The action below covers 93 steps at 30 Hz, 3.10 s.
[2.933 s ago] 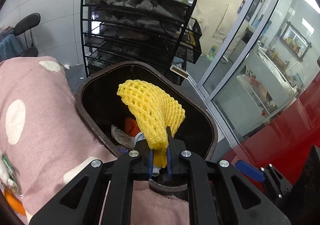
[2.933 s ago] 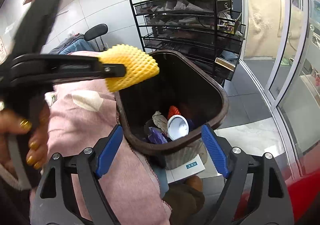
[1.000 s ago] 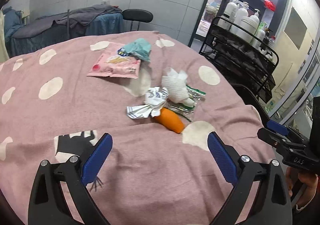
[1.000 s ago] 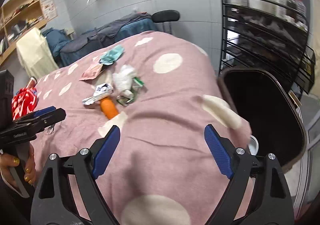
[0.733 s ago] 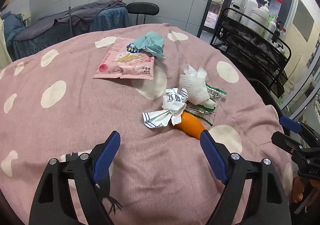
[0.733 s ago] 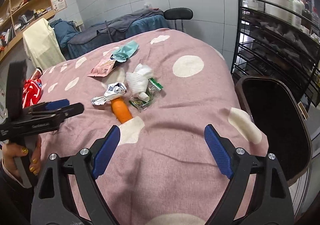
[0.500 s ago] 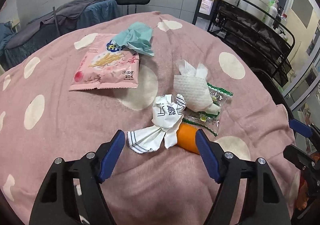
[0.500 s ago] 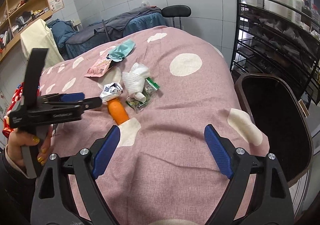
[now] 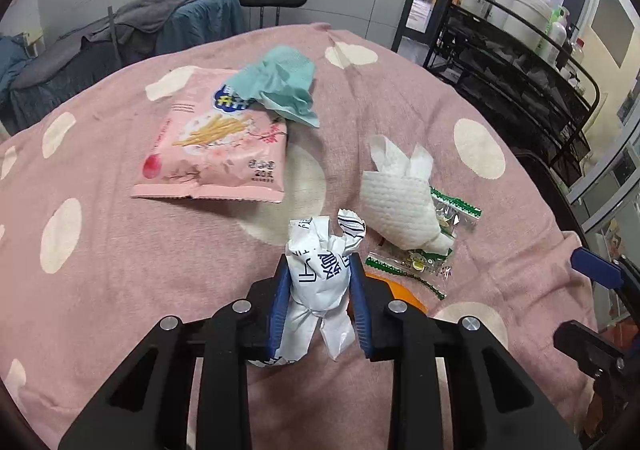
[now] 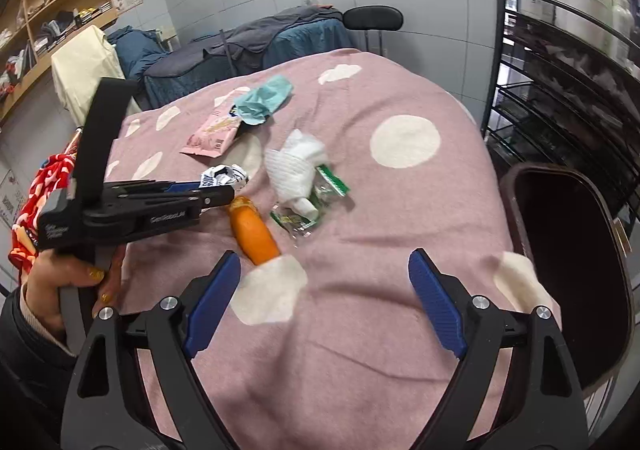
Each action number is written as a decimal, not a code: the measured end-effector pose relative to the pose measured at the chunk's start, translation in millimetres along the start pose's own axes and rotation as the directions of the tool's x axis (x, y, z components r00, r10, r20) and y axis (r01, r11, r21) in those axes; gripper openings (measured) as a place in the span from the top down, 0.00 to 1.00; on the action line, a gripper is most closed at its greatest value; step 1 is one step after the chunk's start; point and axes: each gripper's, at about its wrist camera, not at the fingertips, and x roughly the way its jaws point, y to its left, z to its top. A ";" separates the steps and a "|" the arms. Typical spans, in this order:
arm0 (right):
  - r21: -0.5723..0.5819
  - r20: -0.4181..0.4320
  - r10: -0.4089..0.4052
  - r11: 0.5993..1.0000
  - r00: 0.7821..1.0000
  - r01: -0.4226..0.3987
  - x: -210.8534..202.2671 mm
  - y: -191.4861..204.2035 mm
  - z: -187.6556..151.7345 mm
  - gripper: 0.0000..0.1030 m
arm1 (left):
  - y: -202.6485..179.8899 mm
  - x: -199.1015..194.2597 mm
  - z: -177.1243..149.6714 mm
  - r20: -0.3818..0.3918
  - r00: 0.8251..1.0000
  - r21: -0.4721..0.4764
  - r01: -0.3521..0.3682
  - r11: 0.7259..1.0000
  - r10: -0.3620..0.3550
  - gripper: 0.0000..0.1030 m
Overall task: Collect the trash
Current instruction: 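Grasp the white foil wrapper with the left tool while the right tool grasps the white tissue, then carry the white tissue to the bin and open the right tool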
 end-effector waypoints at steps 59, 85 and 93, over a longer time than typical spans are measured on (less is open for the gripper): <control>0.100 0.141 -0.159 0.984 0.977 0.146 -97.0 -73.4 -38.3 0.75 | -108.3 -103.2 -57.4 0.173 0.952 0.046 0.247 0.968 -0.252 0.72; 0.333 -0.076 -0.363 0.869 0.929 0.367 -28.8 -212.7 -59.9 0.65 | -154.5 -85.9 -35.4 0.146 0.927 0.163 0.322 0.932 -0.346 0.72; 0.358 -0.046 -0.370 0.861 0.928 0.361 -39.4 -202.7 -70.1 0.35 | -167.0 -75.0 -26.6 0.109 0.921 0.182 0.352 0.918 -0.374 0.72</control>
